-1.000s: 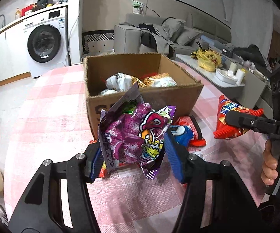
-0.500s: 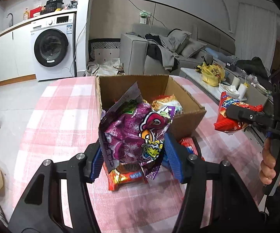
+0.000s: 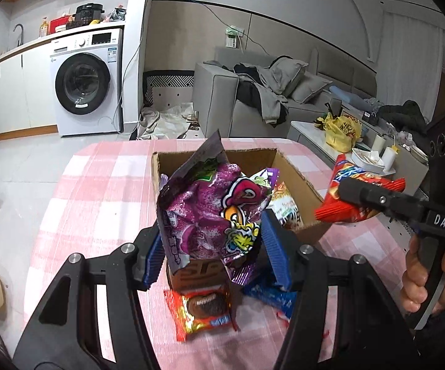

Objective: Organize snacks
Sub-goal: 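Grasp the purple candy bag with left tool while right tool lifts red chip bag, then lower both bags into the cardboard box and open both tools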

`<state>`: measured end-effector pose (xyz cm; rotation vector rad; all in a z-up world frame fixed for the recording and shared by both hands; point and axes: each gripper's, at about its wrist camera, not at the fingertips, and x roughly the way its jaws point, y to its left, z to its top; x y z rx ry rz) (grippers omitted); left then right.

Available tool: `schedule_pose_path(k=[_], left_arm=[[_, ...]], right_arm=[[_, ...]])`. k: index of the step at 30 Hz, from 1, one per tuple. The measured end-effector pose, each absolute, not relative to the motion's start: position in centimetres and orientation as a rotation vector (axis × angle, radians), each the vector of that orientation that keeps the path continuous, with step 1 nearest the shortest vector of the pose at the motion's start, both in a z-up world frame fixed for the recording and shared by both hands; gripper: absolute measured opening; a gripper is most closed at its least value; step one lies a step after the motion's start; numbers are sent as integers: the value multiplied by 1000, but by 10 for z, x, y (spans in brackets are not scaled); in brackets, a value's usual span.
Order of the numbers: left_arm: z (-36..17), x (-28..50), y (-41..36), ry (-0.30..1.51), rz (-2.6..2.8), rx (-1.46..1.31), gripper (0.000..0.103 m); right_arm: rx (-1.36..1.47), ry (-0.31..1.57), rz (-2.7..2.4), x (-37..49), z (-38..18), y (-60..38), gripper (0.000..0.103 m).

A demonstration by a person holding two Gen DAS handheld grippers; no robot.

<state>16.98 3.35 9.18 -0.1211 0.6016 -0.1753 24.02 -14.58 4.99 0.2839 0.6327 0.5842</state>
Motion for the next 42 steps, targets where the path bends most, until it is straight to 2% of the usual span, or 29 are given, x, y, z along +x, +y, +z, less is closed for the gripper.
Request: schedule_pose_path(k=[8,14,24,34,37,38,40,41,42], left_arm=[[89,204,25,613,-190,-105,55],[75,224,16,633,-200,-110,55],[49,263,7,677,-213,-100,55],[37,272,1,699,-210,-83,55],[36,276,0,707,-205,-95,57],[35,276,0,708,-209,-100,61],[37,275,1,705,-223,-111,71],[38,274,1,699,-219,-113,83],[40,272,1,688,-220,-114,85]], right_arm=[[263,633,565,262,41,-134,54],[235,645,555,275,35,-125,49],[238,666,548,298,26,-118,48],[236,667,519,320,24,-107,47],[248,664,509,317,24,-113,56],[252,661,512,315,26,-116,61],[242,646,502,308,29,-122,69],[239,637,502,304,31,-124,73],[240,630,500,301,32,-127,79]])
